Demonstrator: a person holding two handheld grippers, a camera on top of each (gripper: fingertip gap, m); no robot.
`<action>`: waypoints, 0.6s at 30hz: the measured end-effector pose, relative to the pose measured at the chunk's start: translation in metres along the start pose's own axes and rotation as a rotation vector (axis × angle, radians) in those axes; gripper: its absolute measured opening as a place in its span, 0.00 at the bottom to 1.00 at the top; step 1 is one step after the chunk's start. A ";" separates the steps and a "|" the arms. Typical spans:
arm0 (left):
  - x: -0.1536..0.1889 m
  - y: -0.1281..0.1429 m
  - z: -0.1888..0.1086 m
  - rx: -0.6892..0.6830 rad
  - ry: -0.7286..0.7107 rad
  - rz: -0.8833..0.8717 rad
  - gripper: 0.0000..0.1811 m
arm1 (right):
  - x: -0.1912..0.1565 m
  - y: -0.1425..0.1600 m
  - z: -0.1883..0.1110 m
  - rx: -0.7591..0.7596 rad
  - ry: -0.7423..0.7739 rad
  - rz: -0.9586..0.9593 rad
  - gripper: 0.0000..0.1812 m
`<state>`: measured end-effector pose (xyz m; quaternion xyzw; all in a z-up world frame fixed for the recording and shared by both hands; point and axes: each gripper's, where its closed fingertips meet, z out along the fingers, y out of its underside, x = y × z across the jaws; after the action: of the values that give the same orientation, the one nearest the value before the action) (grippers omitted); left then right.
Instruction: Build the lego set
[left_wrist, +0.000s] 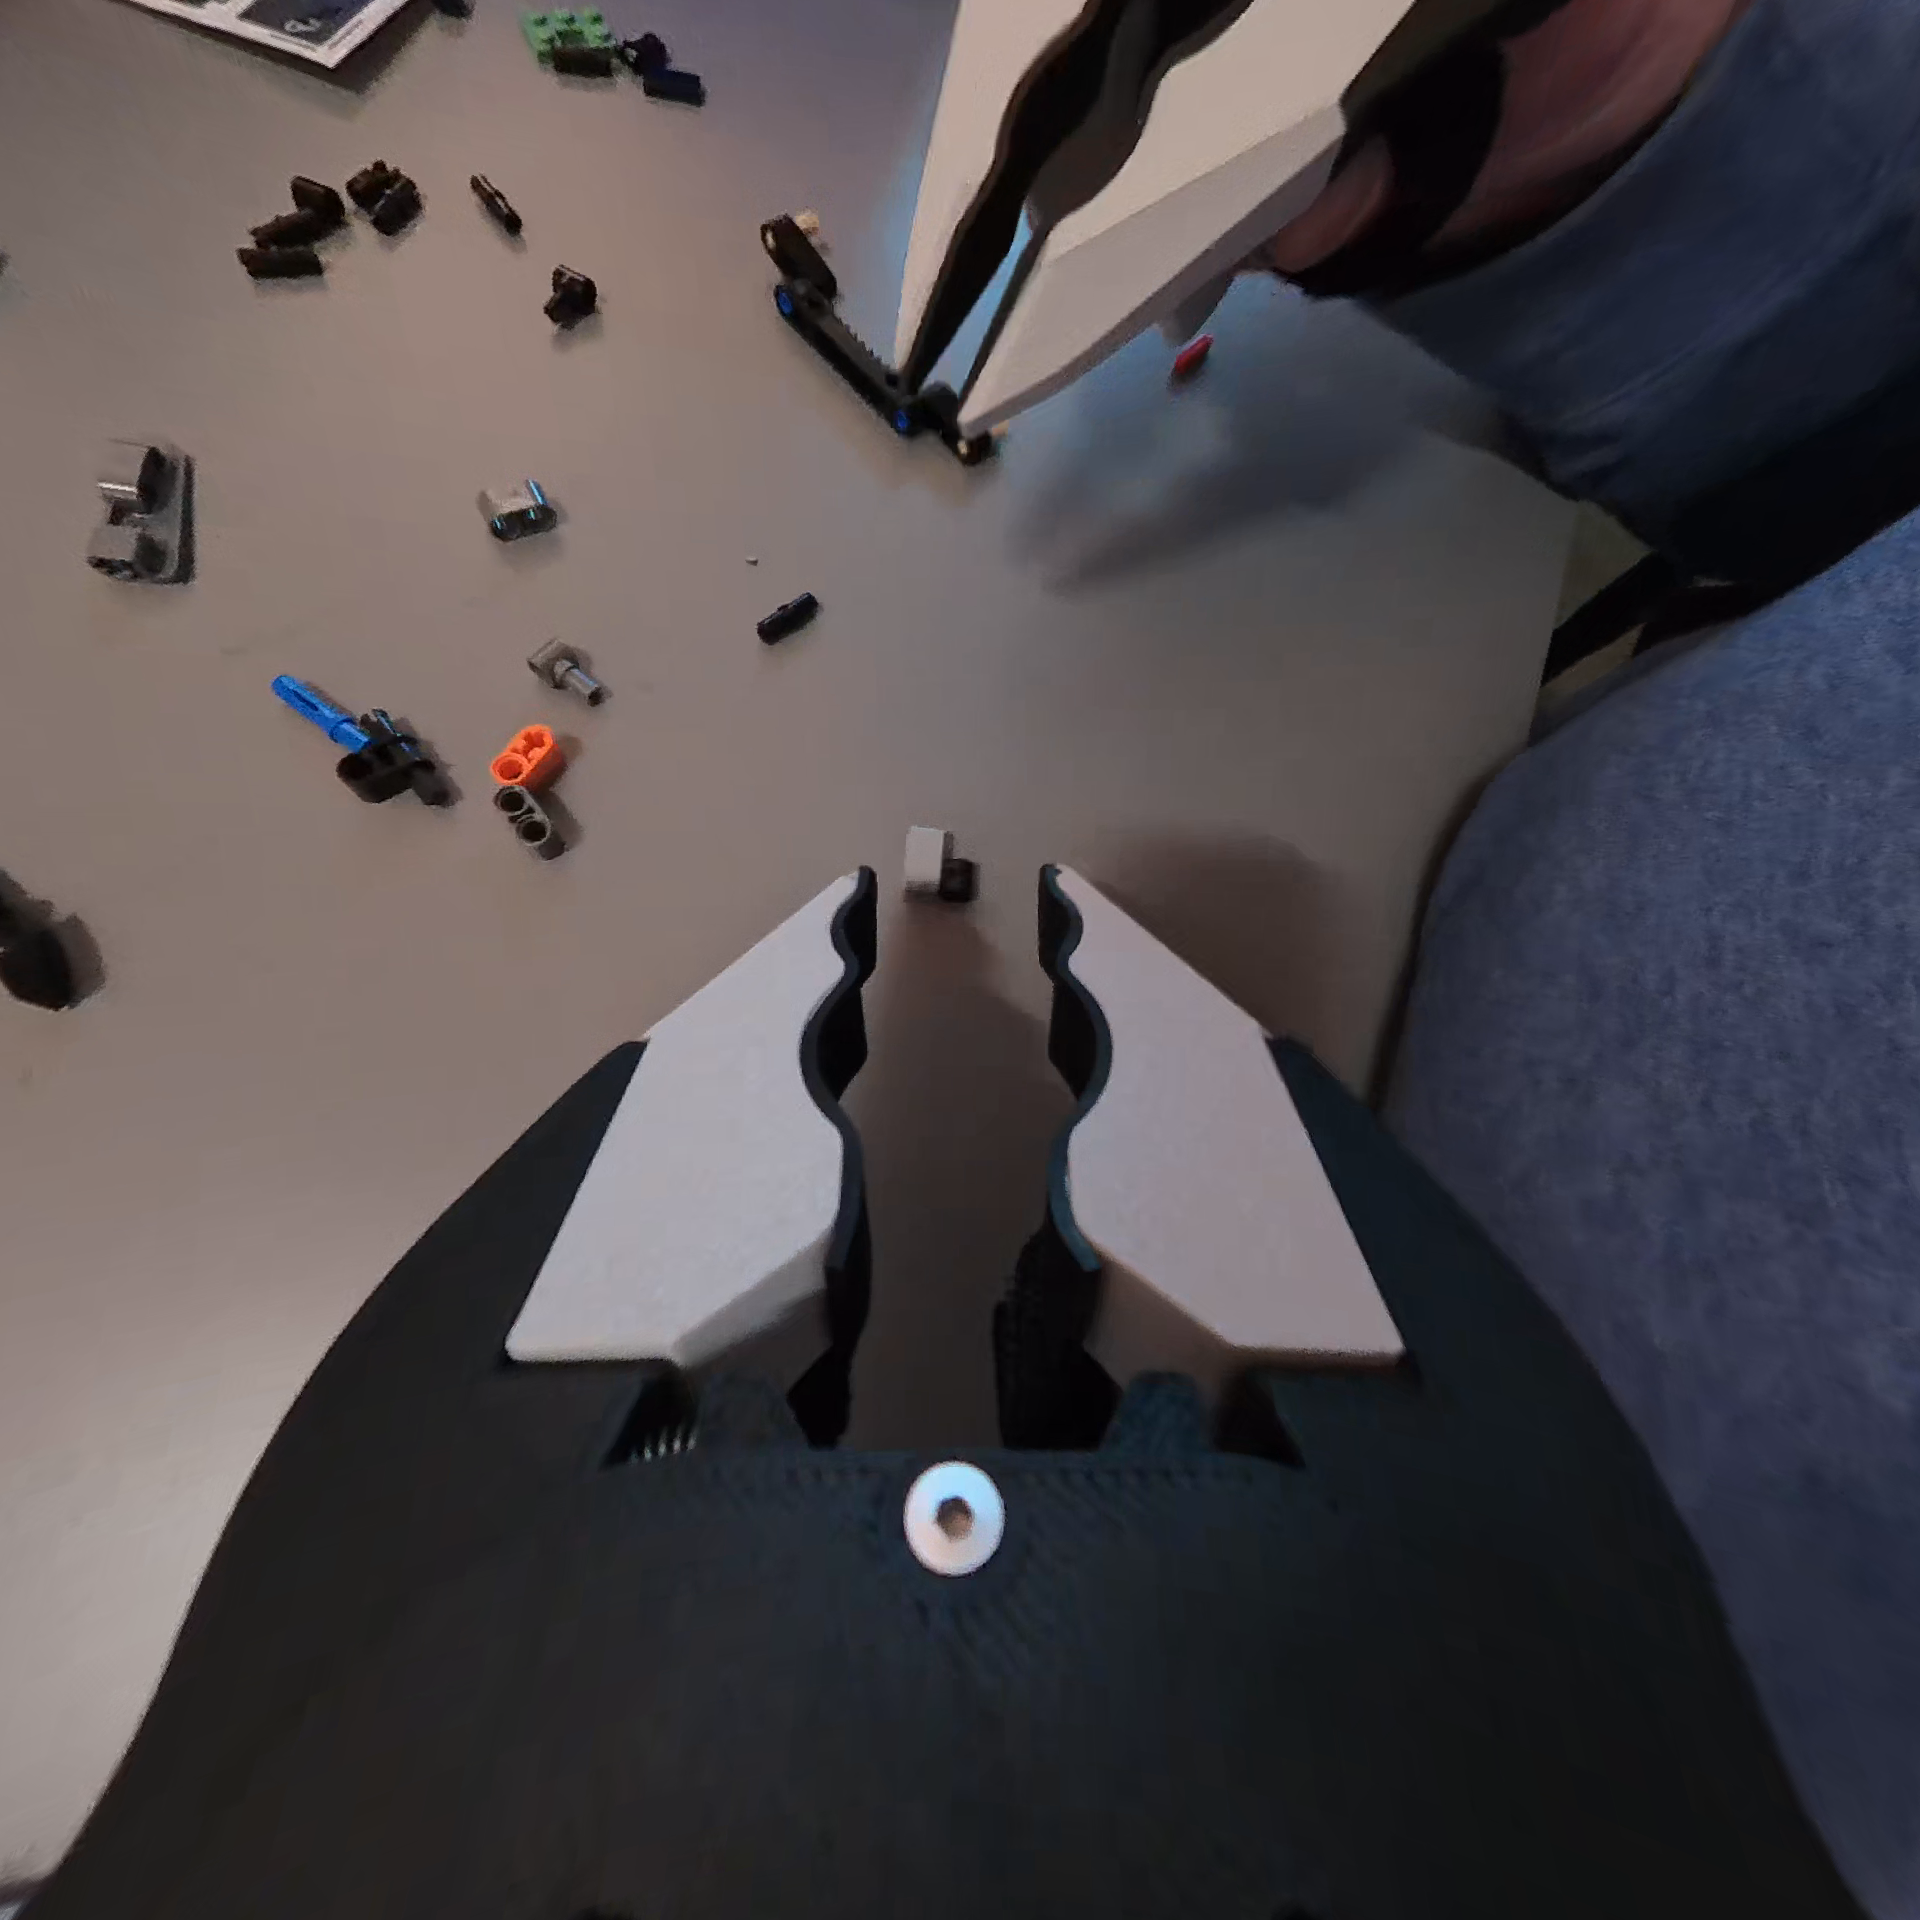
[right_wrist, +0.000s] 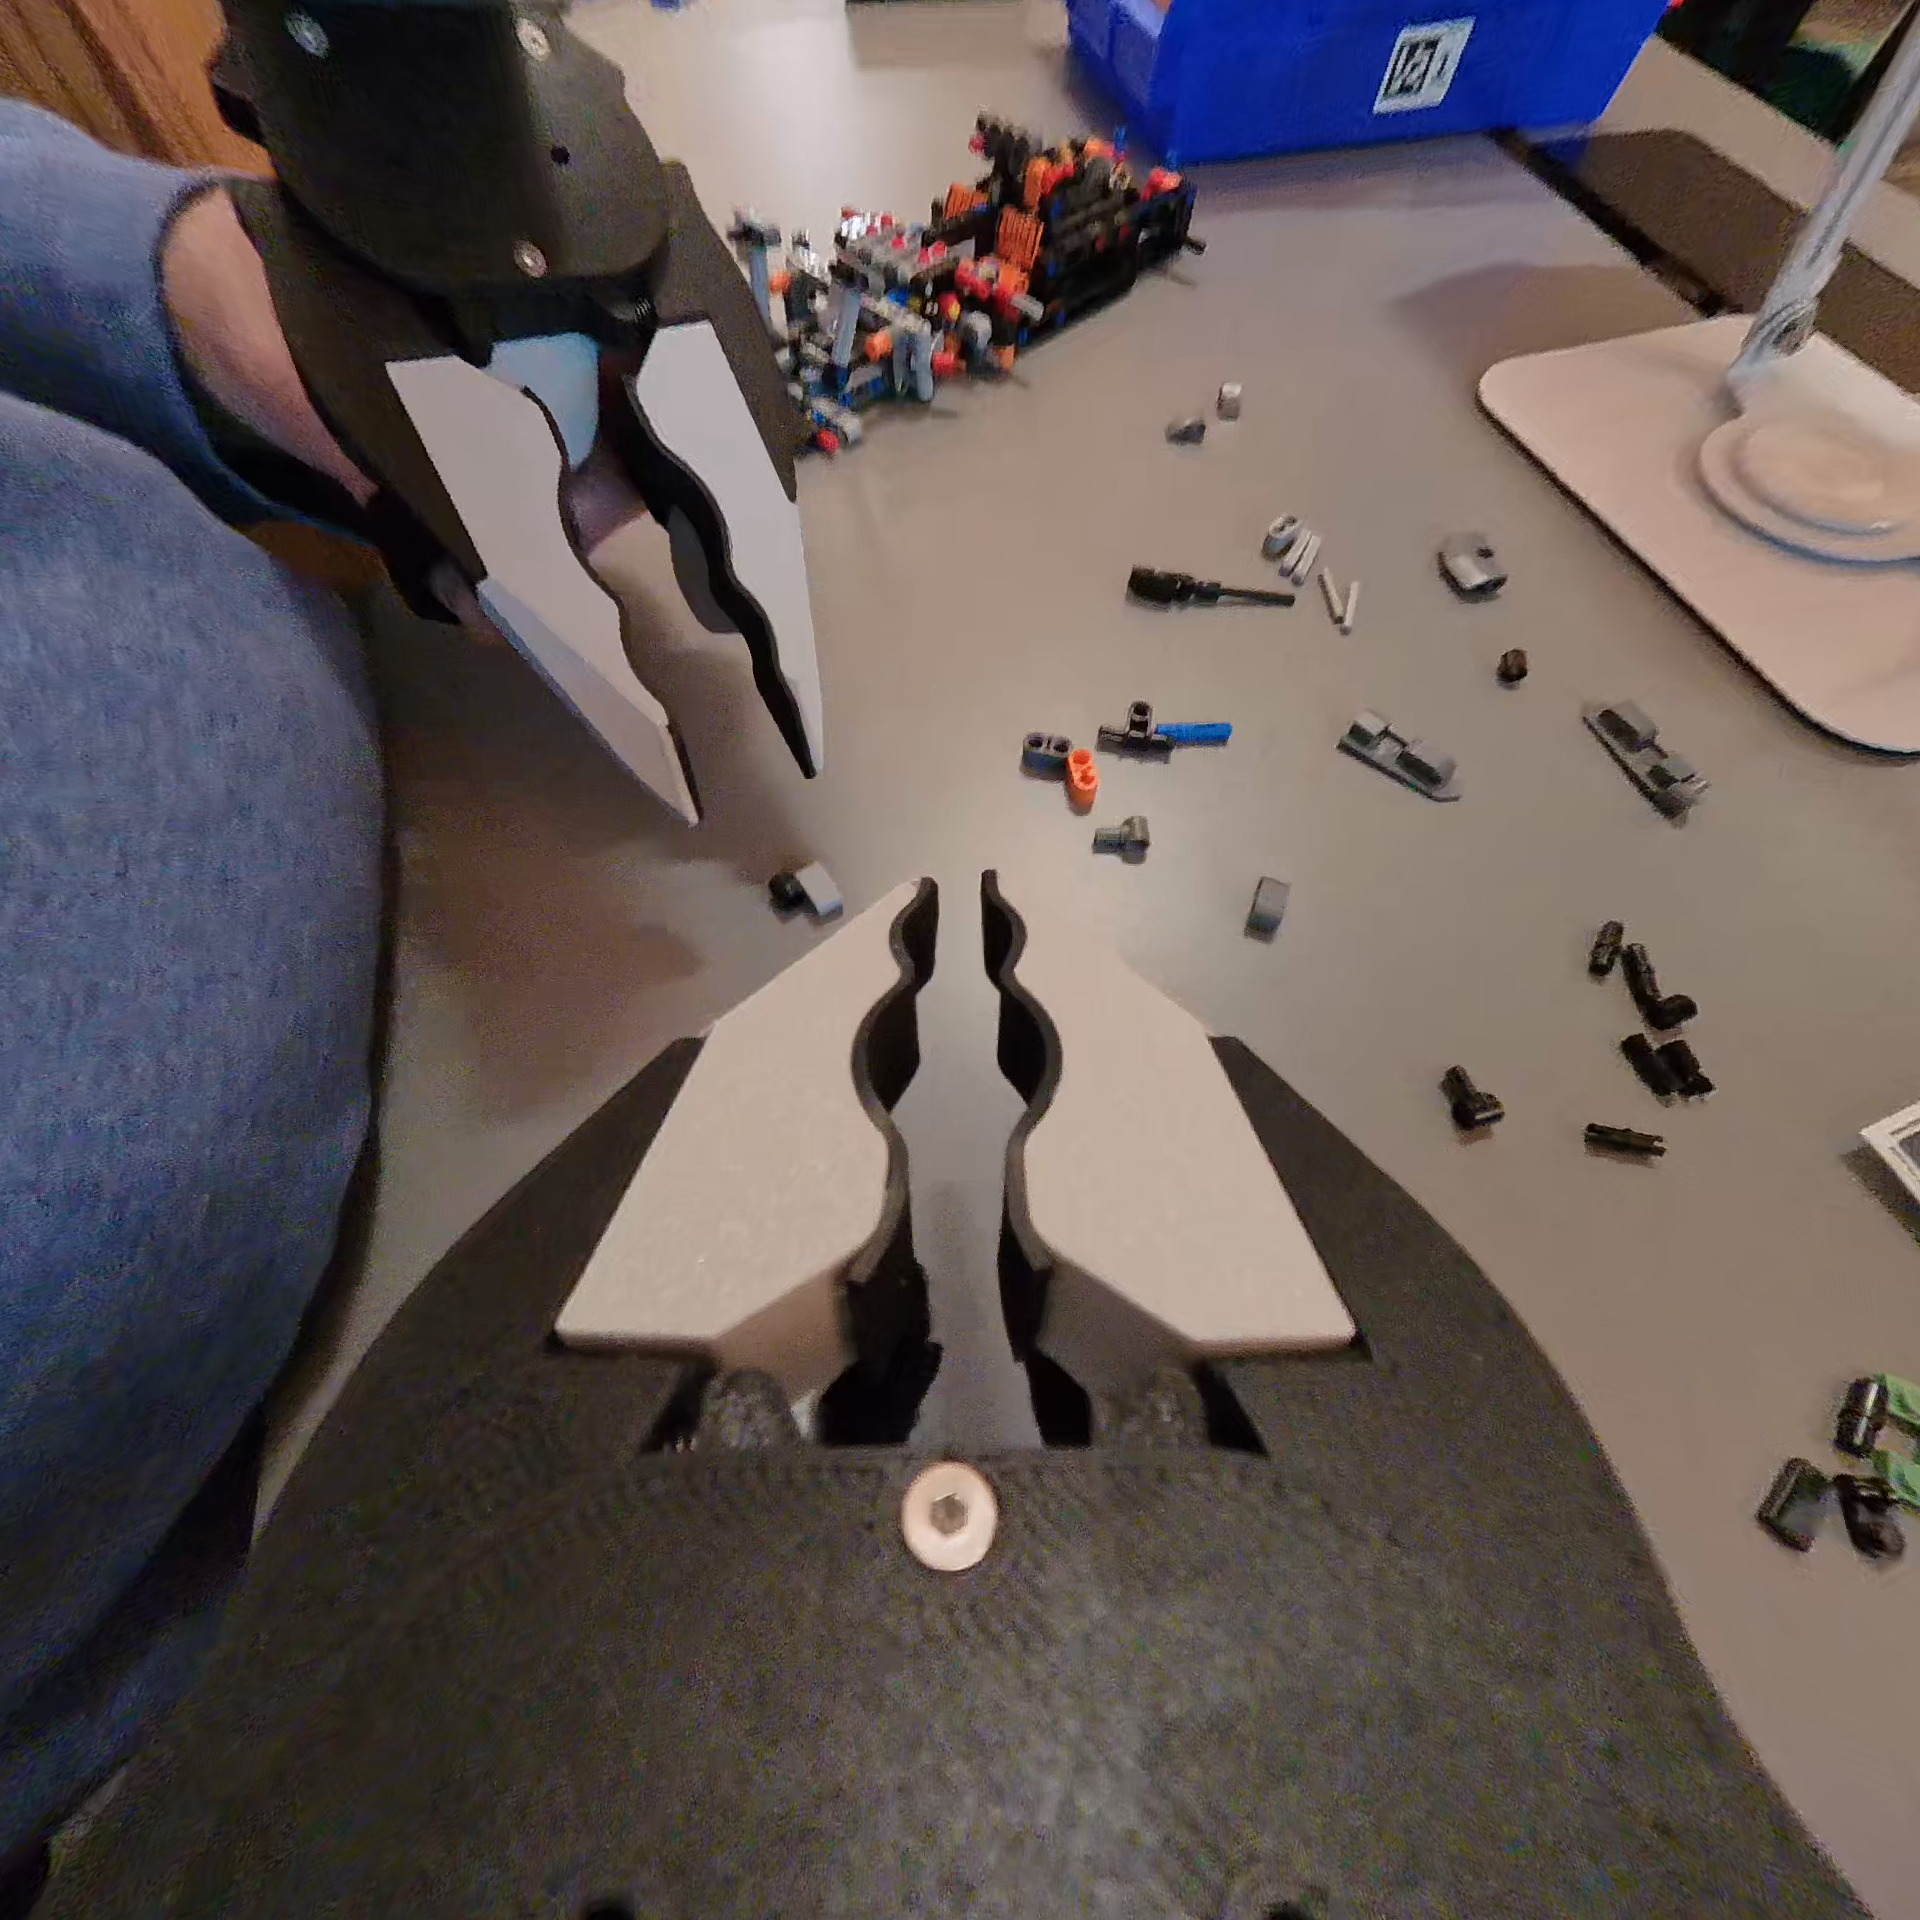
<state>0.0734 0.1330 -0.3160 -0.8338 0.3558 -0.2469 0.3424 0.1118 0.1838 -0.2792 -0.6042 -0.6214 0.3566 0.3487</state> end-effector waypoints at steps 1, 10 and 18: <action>0.001 0.002 0.005 -0.016 -0.016 0.006 0.16 | -0.001 0.003 0.002 -0.020 0.001 -0.008 0.03; -0.001 0.013 0.030 -0.126 -0.134 0.101 0.13 | 0.008 0.016 -0.004 -0.060 0.043 -0.002 0.02; 0.004 0.013 0.033 -0.185 -0.048 0.345 0.08 | 0.008 0.018 -0.005 -0.060 0.026 -0.006 0.02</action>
<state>0.0922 0.1364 -0.3458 -0.7941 0.5063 -0.1308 0.3098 0.1249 0.1921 -0.2923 -0.6170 -0.6294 0.3288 0.3393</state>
